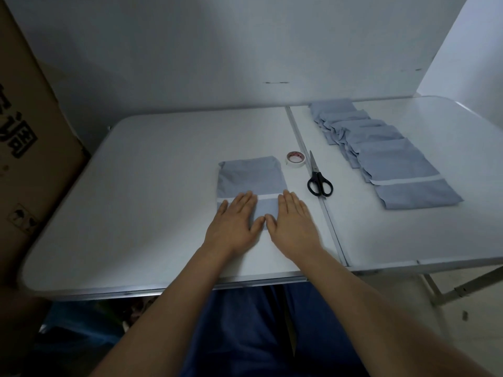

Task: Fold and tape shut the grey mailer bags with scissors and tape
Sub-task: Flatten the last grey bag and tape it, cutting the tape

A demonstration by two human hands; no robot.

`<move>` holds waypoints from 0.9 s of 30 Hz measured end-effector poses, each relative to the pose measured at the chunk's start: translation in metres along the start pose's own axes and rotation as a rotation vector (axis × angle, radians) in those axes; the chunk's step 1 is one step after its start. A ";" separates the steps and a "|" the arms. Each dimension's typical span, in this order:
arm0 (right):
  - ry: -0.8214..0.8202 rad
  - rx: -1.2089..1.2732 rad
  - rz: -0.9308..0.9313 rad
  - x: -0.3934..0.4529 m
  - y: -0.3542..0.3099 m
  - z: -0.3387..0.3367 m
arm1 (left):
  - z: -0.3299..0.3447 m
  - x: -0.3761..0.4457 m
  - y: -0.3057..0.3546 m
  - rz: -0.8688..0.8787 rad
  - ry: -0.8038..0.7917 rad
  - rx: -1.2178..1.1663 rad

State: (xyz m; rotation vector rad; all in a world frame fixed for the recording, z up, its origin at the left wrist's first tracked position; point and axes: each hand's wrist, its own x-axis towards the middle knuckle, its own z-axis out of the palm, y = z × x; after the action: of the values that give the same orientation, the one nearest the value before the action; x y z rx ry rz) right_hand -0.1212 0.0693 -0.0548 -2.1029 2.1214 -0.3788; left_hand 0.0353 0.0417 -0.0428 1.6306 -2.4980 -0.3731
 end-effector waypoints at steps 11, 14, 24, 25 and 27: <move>-0.014 -0.003 0.012 0.001 0.002 0.002 | -0.007 -0.016 -0.023 -0.089 0.039 -0.045; -0.016 -0.004 0.008 0.000 0.002 0.001 | -0.006 -0.017 -0.027 -0.108 0.059 -0.046; -0.001 0.029 0.007 -0.002 0.004 0.002 | -0.011 -0.030 -0.035 -0.152 0.082 -0.033; 0.000 0.033 0.005 -0.002 0.005 0.002 | -0.011 -0.032 -0.035 -0.164 0.084 -0.035; -0.002 0.041 -0.001 -0.002 0.005 0.002 | -0.014 -0.035 -0.038 -0.187 0.084 -0.037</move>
State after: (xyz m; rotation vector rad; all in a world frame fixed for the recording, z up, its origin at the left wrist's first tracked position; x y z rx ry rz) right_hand -0.1253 0.0707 -0.0580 -2.0813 2.0930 -0.4172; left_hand 0.0863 0.0578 -0.0394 1.8315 -2.2722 -0.3608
